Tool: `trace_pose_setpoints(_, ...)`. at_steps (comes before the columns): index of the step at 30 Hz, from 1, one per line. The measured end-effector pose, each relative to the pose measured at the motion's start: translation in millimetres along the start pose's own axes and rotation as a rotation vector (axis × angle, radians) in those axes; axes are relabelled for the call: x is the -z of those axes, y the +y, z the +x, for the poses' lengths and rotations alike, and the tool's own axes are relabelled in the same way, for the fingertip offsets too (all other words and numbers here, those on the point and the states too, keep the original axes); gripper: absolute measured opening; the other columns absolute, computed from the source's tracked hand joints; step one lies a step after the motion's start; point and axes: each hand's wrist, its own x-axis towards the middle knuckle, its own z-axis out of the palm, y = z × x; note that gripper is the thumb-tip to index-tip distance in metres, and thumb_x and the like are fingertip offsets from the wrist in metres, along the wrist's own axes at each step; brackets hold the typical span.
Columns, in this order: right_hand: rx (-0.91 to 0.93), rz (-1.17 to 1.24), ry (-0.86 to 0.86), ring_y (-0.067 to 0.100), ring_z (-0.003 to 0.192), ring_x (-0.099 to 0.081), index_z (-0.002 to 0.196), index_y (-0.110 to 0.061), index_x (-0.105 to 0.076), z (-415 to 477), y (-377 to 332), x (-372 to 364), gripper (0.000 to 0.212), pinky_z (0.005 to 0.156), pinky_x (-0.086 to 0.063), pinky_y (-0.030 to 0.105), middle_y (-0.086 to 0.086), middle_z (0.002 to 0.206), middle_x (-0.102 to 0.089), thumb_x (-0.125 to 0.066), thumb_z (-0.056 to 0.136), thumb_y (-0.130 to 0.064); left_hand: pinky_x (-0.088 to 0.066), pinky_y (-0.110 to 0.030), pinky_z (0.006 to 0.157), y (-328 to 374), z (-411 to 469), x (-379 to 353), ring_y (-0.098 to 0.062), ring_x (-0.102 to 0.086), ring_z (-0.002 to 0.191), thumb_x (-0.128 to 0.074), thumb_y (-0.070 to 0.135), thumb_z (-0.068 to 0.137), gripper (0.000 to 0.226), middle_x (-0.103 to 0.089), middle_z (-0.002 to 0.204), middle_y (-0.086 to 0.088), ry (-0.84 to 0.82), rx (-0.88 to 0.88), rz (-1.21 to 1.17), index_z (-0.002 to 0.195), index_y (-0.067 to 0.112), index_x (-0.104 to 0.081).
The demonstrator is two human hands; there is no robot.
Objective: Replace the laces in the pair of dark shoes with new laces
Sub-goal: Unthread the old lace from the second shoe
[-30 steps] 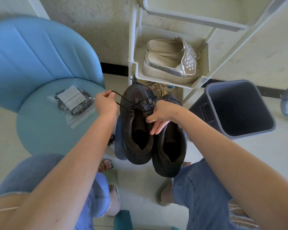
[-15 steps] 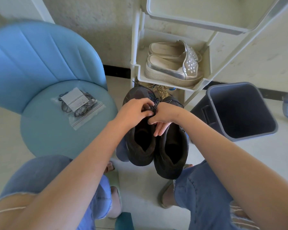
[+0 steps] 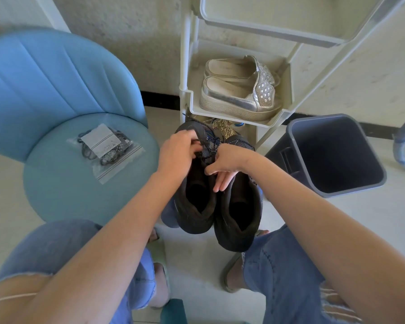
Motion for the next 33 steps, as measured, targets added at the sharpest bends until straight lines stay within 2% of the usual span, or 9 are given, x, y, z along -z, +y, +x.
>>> trace_pose_setpoints(6,-0.005,0.041,-0.033,0.022,0.069,-0.073,0.102,0.01,-0.054,-1,-2,-2,0.027,0.061,-0.058,0.021,0.016,0.077,-0.074,-0.058,0.09,-0.013,-0.05,-0.046,0.073,7,-8,2,-0.021,-0.061,0.066,-0.043,0.019,0.099,0.013,-0.065,0.063,-0.001,0.242,0.149,-0.251,0.088,0.011,-0.043)
trace_pose_setpoints(15,-0.035,0.091,-0.058,0.022,0.07,-0.074,0.103,0.011,-0.054,0,1,1,0.026,0.062,-0.058,0.02,0.016,0.078,-0.074,-0.057,0.089,-0.01,-0.046,-0.035,0.074,-13,13,40,-0.01,-0.062,0.054,-0.028,0.013,0.1,0.017,-0.055,0.067,0.003,0.725,0.621,-0.904,0.092,0.007,-0.042)
trace_pose_setpoints(17,-0.033,0.08,-0.047,0.022,0.071,-0.074,0.105,0.011,-0.054,0,0,0,0.027,0.064,-0.059,0.022,0.017,0.079,-0.074,-0.057,0.089,-0.01,-0.043,-0.029,0.071,-10,14,40,-0.01,-0.058,0.061,-0.031,0.013,0.099,0.016,-0.056,0.074,0.003,0.587,0.576,-0.813,0.093,0.011,-0.045)
trace_pose_setpoints(18,-0.034,0.08,-0.04,0.023,0.07,-0.074,0.106,0.011,-0.053,0,-1,0,0.028,0.064,-0.059,0.022,0.017,0.079,-0.074,-0.057,0.088,-0.01,-0.041,-0.025,0.072,-9,13,36,-0.013,-0.057,0.071,-0.036,0.015,0.099,0.014,-0.058,0.082,0.003,0.451,0.506,-0.622,0.096,0.012,-0.049)
trace_pose_setpoints(20,-0.032,0.091,-0.036,0.022,0.068,-0.073,0.108,0.012,-0.052,0,0,0,0.03,0.062,-0.059,0.022,0.018,0.079,-0.073,-0.057,0.088,-0.01,-0.038,-0.024,0.085,-11,7,26,-0.022,-0.05,0.102,-0.05,0.016,0.093,0.013,-0.053,0.112,-0.006,0.271,0.316,-0.115,0.103,0.012,-0.058)
trace_pose_setpoints(22,-0.03,0.097,-0.035,0.023,0.068,-0.073,0.109,0.012,-0.052,-1,-1,-1,0.031,0.063,-0.059,0.023,0.019,0.079,-0.073,-0.057,0.088,-0.01,-0.028,-0.032,0.102,-9,2,20,-0.03,-0.035,0.122,-0.06,0.008,0.083,0.028,-0.04,0.13,-0.01,0.213,0.103,0.16,0.109,0.019,-0.06)
trace_pose_setpoints(25,-0.031,0.104,-0.035,0.024,0.069,-0.073,0.11,0.013,-0.051,-1,0,-2,0.032,0.066,-0.06,0.025,0.021,0.08,-0.073,-0.058,0.088,-0.01,-0.012,-0.038,0.11,-5,1,17,-0.02,-0.038,0.123,-0.062,0.012,0.085,0.035,-0.057,0.119,0.006,-0.028,-0.179,0.234,0.113,0.032,-0.063)
trace_pose_setpoints(27,-0.039,0.085,-0.039,0.024,0.072,-0.073,0.108,0.013,-0.052,0,-1,-2,0.032,0.068,-0.06,0.025,0.02,0.08,-0.073,-0.058,0.088,-0.011,0.0,-0.04,0.114,-6,3,14,-0.013,-0.043,0.124,-0.064,0.024,0.087,0.027,-0.064,0.113,0.013,-0.209,-0.221,0.26,0.112,0.036,-0.066)
trace_pose_setpoints(33,-0.053,0.101,-0.046,0.024,0.072,-0.074,0.106,0.01,-0.051,-1,0,-2,0.029,0.066,-0.06,0.023,0.019,0.079,-0.073,-0.058,0.088,-0.012,-0.011,-0.032,0.112,-10,6,11,-0.013,-0.052,0.113,-0.068,0.029,0.083,0.014,-0.069,0.1,0.01,-0.17,-0.214,0.386,0.096,0.03,-0.071)
